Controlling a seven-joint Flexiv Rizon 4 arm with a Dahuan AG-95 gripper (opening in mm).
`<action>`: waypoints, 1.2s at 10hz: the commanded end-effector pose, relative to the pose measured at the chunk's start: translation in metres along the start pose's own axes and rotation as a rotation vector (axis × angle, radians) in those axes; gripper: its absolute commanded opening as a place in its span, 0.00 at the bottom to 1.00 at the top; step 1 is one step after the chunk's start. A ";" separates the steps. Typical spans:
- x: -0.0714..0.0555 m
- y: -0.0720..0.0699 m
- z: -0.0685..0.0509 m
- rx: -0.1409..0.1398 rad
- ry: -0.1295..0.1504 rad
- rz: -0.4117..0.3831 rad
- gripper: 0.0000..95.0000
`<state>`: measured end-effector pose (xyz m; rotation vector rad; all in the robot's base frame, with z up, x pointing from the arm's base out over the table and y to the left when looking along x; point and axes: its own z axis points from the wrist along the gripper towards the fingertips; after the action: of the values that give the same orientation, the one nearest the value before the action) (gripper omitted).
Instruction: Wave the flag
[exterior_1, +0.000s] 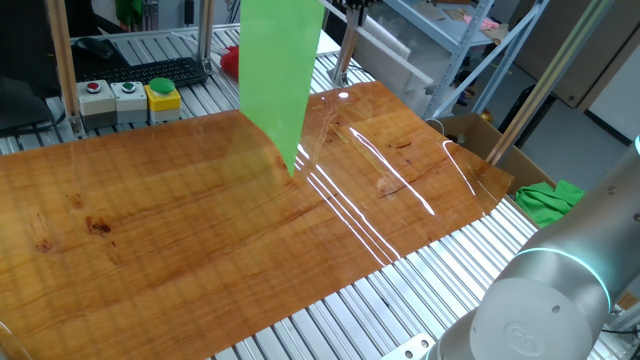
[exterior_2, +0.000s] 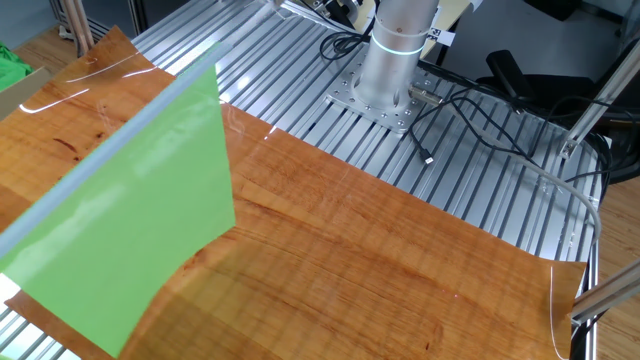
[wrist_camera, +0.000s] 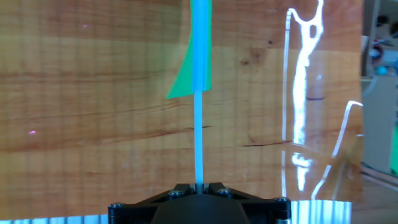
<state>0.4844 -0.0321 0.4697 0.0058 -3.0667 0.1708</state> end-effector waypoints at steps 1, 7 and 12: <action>0.004 0.006 0.000 -0.096 0.015 0.205 0.00; 0.010 0.012 0.002 -0.085 0.013 0.207 0.00; 0.011 0.014 0.000 -0.058 0.010 0.245 0.00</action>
<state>0.4739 -0.0182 0.4697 -0.3476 -3.0538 0.0824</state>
